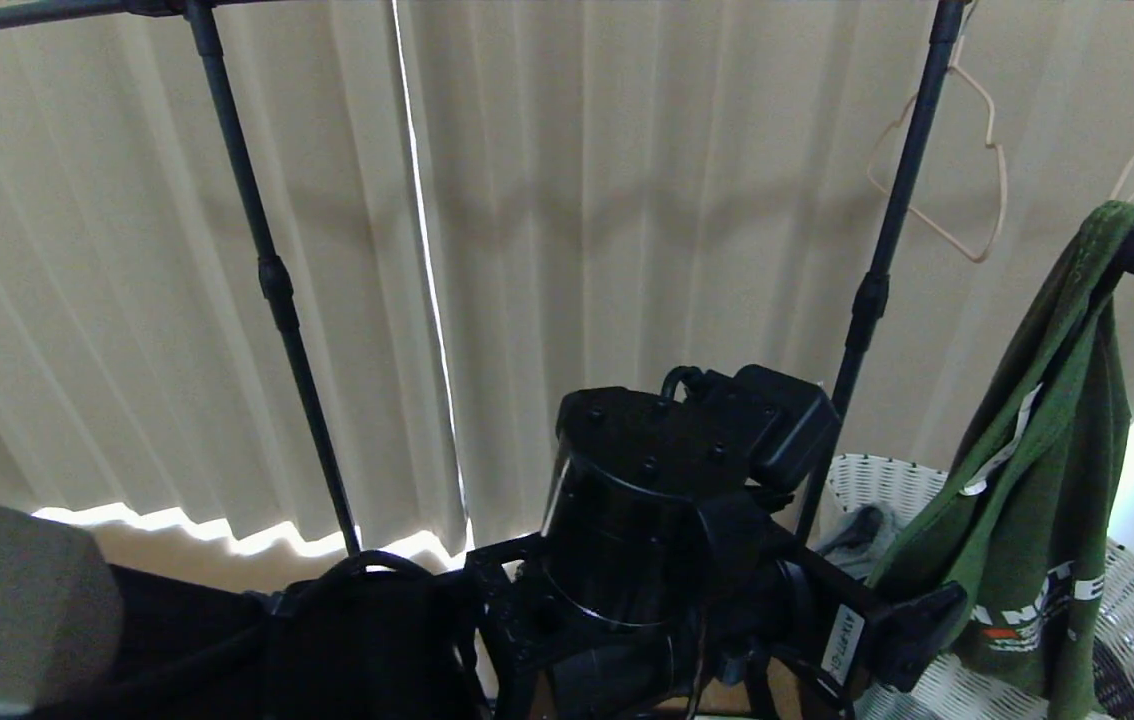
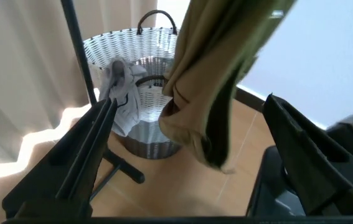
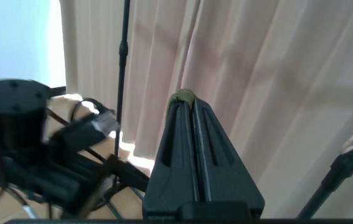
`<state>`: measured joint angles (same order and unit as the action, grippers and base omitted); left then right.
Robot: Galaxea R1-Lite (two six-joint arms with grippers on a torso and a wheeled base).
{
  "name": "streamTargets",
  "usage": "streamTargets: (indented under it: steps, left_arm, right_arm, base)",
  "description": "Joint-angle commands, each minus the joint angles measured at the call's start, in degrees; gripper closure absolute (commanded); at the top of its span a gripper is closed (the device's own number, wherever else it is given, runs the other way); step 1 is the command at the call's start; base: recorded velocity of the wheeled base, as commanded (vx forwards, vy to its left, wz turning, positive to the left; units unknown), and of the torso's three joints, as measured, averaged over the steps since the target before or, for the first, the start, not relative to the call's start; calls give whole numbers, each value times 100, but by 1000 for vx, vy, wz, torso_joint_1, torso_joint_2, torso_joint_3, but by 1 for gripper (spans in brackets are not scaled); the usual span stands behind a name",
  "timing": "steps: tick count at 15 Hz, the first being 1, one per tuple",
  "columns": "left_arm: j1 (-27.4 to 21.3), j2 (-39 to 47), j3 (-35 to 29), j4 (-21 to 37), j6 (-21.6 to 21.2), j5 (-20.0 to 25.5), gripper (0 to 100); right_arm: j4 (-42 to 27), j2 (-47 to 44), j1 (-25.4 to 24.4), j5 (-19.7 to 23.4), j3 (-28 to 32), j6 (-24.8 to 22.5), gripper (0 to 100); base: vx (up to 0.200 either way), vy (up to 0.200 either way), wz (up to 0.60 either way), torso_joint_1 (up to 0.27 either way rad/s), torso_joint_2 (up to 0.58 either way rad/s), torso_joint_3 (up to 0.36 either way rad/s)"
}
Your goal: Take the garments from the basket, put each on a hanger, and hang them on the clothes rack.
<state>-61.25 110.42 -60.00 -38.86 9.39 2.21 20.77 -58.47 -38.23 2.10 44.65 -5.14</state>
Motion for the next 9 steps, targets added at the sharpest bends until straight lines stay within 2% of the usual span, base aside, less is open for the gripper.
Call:
streamTargets:
  steps: [1, 8, 9]
  left_arm:
    - [7, 366, -196, 2, -7, -168, 0]
    - [25, 507, -135, 10, -121, -238, 0]
    - [34, 507, -126, 19, -121, -247, 100]
  right_arm:
    - [-3, 63, -9, 1, -27, -4, 100]
    - [-3, 99, -9, 1, -27, -4, 100]
    - [-3, 90, -9, 1, -18, -4, 100]
  base:
    - [0, 0, 0, 0, 0, 0]
    - [0, 0, 0, 0, 0, 0]
    - [0, 0, 0, 0, 0, 0]
